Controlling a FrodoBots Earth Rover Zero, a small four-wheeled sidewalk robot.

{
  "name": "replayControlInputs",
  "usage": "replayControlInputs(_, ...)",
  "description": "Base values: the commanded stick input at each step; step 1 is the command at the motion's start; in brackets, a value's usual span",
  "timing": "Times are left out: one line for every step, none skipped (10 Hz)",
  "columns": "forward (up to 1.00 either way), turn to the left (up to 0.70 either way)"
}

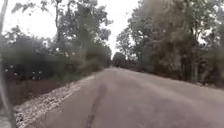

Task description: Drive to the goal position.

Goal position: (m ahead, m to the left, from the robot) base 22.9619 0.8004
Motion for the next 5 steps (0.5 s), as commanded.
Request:
replayControlInputs(0.7,0.0)
replayControlInputs(0.7,0.0)
replayControlInputs(0.7,0.0)
replayControlInputs(0.7,0.0)
replayControlInputs(0.7,0.0)
